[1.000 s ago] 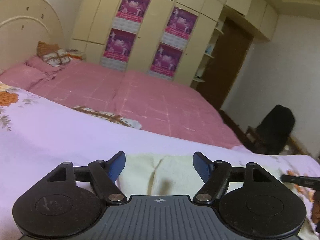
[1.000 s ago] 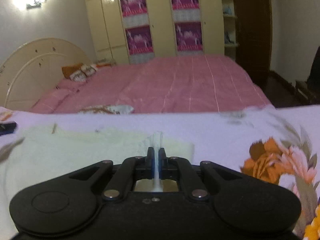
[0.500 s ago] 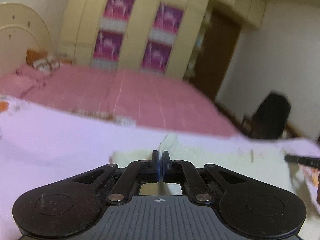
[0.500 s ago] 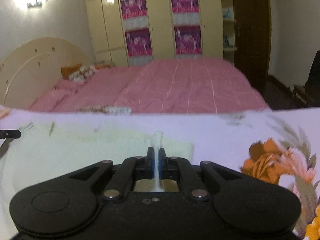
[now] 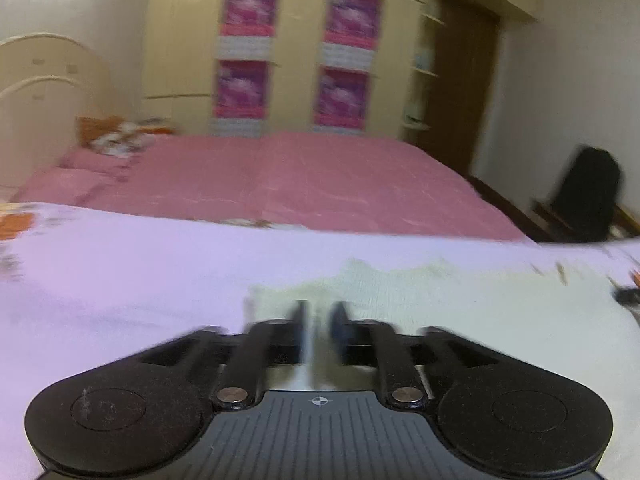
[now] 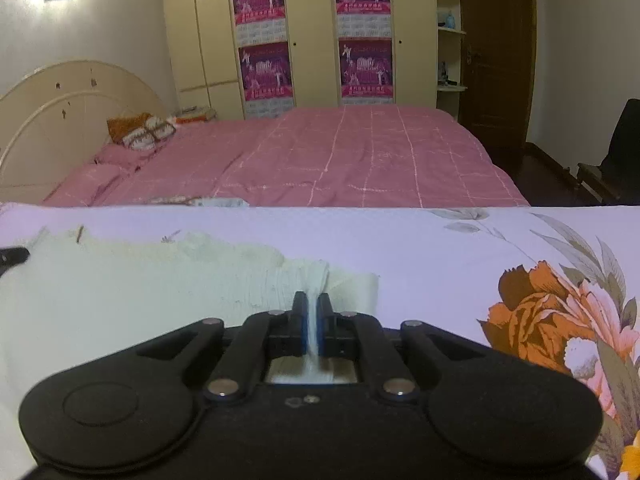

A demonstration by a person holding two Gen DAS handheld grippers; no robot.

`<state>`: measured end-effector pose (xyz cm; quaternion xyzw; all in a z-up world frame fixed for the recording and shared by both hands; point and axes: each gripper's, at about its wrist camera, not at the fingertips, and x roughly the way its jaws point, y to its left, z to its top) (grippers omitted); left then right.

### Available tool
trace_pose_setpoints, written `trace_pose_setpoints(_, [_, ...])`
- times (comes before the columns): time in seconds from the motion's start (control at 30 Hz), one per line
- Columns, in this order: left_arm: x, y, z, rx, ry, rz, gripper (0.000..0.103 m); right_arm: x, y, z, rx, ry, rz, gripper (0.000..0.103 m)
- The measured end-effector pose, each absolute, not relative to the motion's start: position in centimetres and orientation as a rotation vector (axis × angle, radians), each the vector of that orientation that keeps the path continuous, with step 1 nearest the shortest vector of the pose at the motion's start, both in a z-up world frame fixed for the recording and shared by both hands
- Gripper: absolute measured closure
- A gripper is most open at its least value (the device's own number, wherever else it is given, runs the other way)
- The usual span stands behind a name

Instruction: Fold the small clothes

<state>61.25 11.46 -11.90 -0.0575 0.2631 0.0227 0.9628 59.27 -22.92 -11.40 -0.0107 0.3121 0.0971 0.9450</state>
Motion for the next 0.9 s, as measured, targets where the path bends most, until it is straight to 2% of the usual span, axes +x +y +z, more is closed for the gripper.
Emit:
trace_pose_setpoints(0.07, [59.2, 10.6, -10.0, -0.121, 0.44, 0.077, 0.032, 58.7, -22.1, -10.5, -0.067, 0.63, 0.156, 0.077])
trace_pose_setpoints(0.1, [58.4, 9.8, -9.1, -0.134, 0.397, 0.027, 0.032, 57.9, -21.6, -9.7, -0.088, 0.593, 0.156, 0.068])
trace_pose_setpoints(0.17, [58.8, 7.0, -8.6, -0.121, 0.431, -0.081, 0.032, 56.6, -19.9, -8.8, -0.103, 0.547, 0.248, 0.067])
trace_pose_setpoints(0.23, [59.7, 3.6, -9.1, -0.062, 0.502, -0.152, 0.032, 56.4, -16.7, -9.1, -0.149, 0.574, 0.333, 0.072])
trace_pose_setpoints(0.37, [60.4, 0.4, -10.8, -0.021, 0.583, -0.182, 0.031, 56.7, -12.5, -10.7, -0.156, 0.633, 0.405, 0.071])
trace_pose_setpoints(0.9, [60.8, 6.4, -12.8, -0.023, 0.599, -0.062, 0.032, 57.8, -20.3, -11.5, -0.128, 0.648, 0.224, 0.07])
